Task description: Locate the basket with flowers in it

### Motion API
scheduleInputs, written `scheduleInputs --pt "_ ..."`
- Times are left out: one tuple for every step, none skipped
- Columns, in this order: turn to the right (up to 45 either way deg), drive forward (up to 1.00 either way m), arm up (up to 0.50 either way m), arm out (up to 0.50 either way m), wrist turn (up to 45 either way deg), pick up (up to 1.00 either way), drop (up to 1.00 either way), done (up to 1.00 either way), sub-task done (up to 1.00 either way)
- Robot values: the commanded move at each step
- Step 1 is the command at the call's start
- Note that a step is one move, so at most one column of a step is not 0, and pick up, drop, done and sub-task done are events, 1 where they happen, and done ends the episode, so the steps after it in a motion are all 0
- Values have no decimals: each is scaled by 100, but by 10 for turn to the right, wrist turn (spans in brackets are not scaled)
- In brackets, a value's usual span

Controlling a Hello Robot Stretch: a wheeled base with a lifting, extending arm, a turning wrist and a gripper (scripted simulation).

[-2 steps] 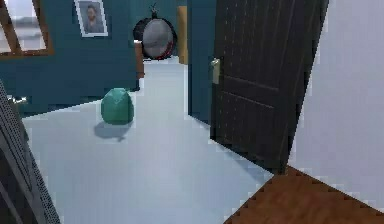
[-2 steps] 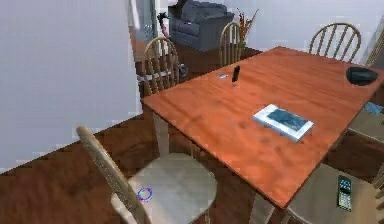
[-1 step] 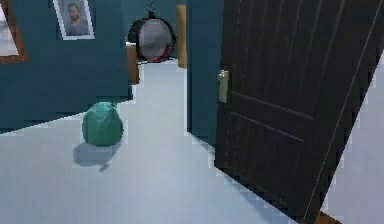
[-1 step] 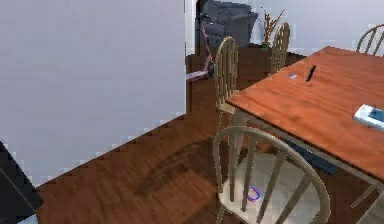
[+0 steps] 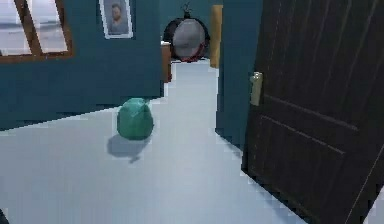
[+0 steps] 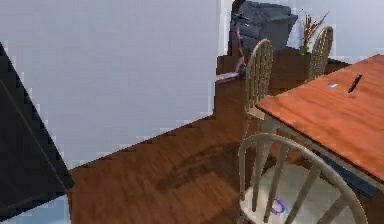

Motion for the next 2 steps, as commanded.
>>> scheduleInputs --pt "0 100 0 0 0 0 0 0 0" --pt "0 100 0 0 0 0 0 0 0"
